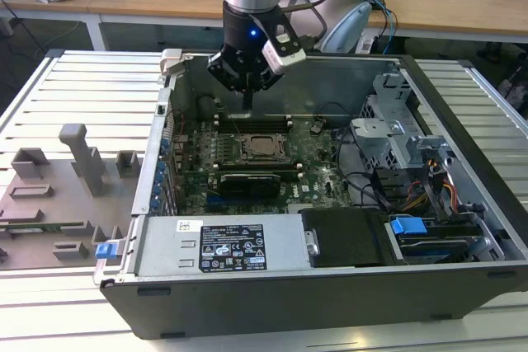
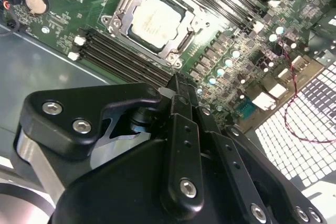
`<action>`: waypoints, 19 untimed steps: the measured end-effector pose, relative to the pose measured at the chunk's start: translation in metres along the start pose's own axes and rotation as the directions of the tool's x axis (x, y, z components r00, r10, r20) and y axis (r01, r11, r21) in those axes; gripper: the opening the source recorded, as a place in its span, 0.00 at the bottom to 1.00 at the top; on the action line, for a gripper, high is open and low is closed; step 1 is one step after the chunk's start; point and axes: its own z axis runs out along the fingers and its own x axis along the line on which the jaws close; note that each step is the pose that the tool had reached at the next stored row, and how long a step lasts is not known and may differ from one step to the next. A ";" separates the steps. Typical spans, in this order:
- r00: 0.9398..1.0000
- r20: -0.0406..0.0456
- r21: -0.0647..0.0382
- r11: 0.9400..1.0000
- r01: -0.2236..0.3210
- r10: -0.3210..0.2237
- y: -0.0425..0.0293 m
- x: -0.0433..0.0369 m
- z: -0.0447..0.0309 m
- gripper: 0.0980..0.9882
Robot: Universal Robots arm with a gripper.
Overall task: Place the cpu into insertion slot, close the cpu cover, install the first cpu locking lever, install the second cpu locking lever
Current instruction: 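Install the first cpu locking lever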
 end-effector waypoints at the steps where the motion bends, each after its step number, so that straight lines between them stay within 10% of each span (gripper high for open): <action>1: 1.000 0.000 0.000 1.000 0.000 0.000 0.0001 0.0023 0.0000 0.01; 19: 1.000 0.000 0.000 1.000 0.000 0.000 0.0097 0.0396 0.0118 0.01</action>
